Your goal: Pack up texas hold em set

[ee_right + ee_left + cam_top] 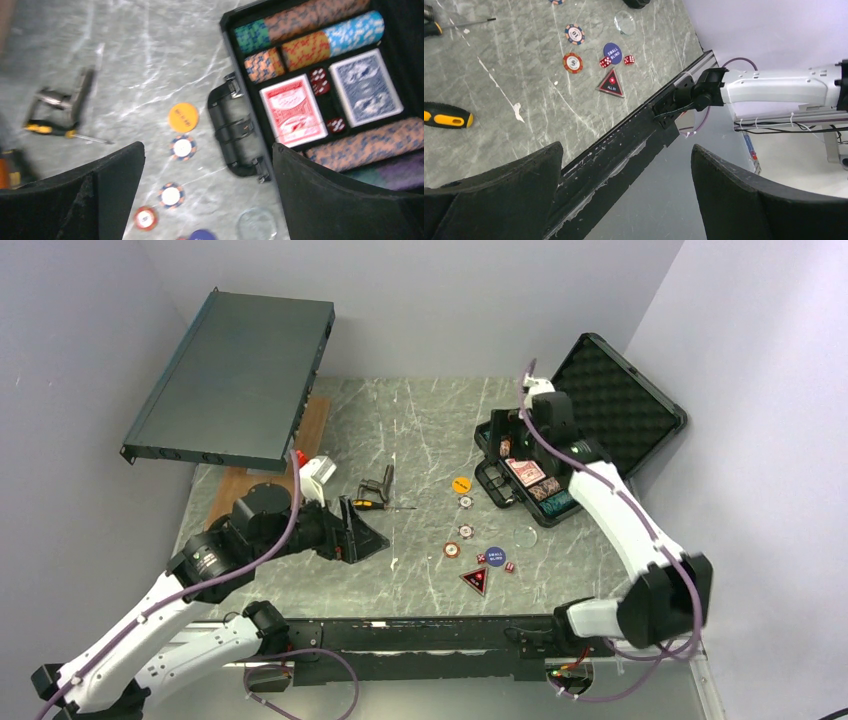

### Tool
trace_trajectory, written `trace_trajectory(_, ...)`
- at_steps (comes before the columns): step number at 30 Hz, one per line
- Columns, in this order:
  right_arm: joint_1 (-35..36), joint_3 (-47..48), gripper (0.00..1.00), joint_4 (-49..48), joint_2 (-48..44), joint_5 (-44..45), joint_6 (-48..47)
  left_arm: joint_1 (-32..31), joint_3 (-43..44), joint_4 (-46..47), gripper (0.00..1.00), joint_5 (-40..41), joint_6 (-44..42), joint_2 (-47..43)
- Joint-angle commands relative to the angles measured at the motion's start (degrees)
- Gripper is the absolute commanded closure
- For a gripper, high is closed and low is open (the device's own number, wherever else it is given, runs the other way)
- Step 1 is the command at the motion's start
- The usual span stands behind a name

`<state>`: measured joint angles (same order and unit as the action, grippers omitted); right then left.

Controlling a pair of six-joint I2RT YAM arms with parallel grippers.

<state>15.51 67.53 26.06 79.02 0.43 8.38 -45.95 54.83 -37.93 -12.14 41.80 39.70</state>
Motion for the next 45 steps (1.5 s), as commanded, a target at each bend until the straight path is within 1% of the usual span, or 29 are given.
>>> trace_trajectory(1, 0.0, -7.0, 0.00, 6.4, -9.9, -3.4, 16.4, -0.1, -2.7, 0.7, 0.00, 0.9, 2.0, -2.3)
trace_trajectory(3, 0.0, -10.5, 0.00, 7.8, -13.2, -12.6, 17.6, -0.1, -3.7, 0.7, 0.01, 0.7, 2.1, -2.6)
trace_trajectory(4, 0.0, -12.5, 0.00, 8.8, -14.9, -14.4, 19.1, -0.1, -4.3, 0.9, 0.01, 0.5, 2.0, -2.8)
trace_trajectory(8, -0.5, -20.6, 0.00, 12.4, -20.8, -15.2, 25.3, -0.1, -5.6, 1.1, 0.01, 0.1, 1.9, -3.9)
trace_trajectory(9, -0.5, -22.6, 0.00, 12.9, -22.2, -14.2, 26.9, 0.0, -5.9, 1.2, 0.01, 0.2, 1.8, -4.3)
trace_trajectory(11, -0.6, -24.7, 0.00, 16.8, -24.2, -7.7, 30.6, -0.1, -6.4, 1.3, 0.01, 0.6, 1.7, -5.2)
trace_trajectory(13, -0.7, -25.5, 0.04, 20.8, -25.7, -2.6, 33.2, -0.1, -6.4, 1.0, 0.01, 0.5, 1.4, -5.8)
trace_trajectory(15, -0.7, -27.1, 0.09, 22.9, -27.1, -1.2, 35.2, 0.0, -5.8, -0.2, 0.01, 0.8, 0.7, -6.1)
trace_trajectory(17, -0.7, -29.0, 0.13, 22.7, -28.5, -0.9, 35.5, 0.0, -5.2, -1.1, 0.01, 1.2, -0.1, -6.0)
trace_trajectory(20, -0.6, -30.9, 0.25, 22.0, -27.0, -1.5, 34.9, -0.1, -4.7, -1.6, 0.01, 1.4, -0.8, -5.8)
trace_trajectory(23, 0.1, -31.9, 0.31, 20.6, -23.6, -2.3, 34.2, -0.1, -4.8, -0.8, 0.01, 0.5, -0.8, -5.3)
trace_trajectory(25, 0.9, -32.5, 0.42, 19.8, -21.9, -2.0, 34.0, 0.0, -4.8, -0.2, 0.01, 0.0, -0.9, -4.9)
trace_trajectory(26, 1.2, -32.7, 0.44, 19.4, -21.4, -1.8, 34.0, -0.1, -4.8, -0.1, 0.01, 0.0, -0.9, -4.7)
trace_trajectory(30, 2.5, -33.4, 0.47, 17.9, -20.0, -2.6, 34.3, -0.1, -4.8, 0.6, 0.01, -0.2, -0.8, -4.0)
trace_trajectory(32, 3.5, -34.0, 0.52, 17.0, -19.4, -2.9, 34.7, -0.1, -4.8, 0.7, 0.01, -0.4, -0.8, -3.7)
trace_trajectory(35, 4.0, -34.7, 0.56, 15.3, -18.3, -2.9, 34.9, -0.1, -5.3, 1.5, 0.00, -0.6, -0.7, -3.6)
trace_trajectory(43, 5.7, -34.5, 0.59, 13.1, -15.0, -2.3, 35.5, 0.0, -5.3, 1.8, 0.01, -1.3, -0.4, -2.6)
trace_trajectory(45, 5.9, -34.4, 0.63, 13.0, -14.9, -1.8, 35.6, -0.1, -5.3, 1.7, 0.01, -1.0, -0.3, -2.9)
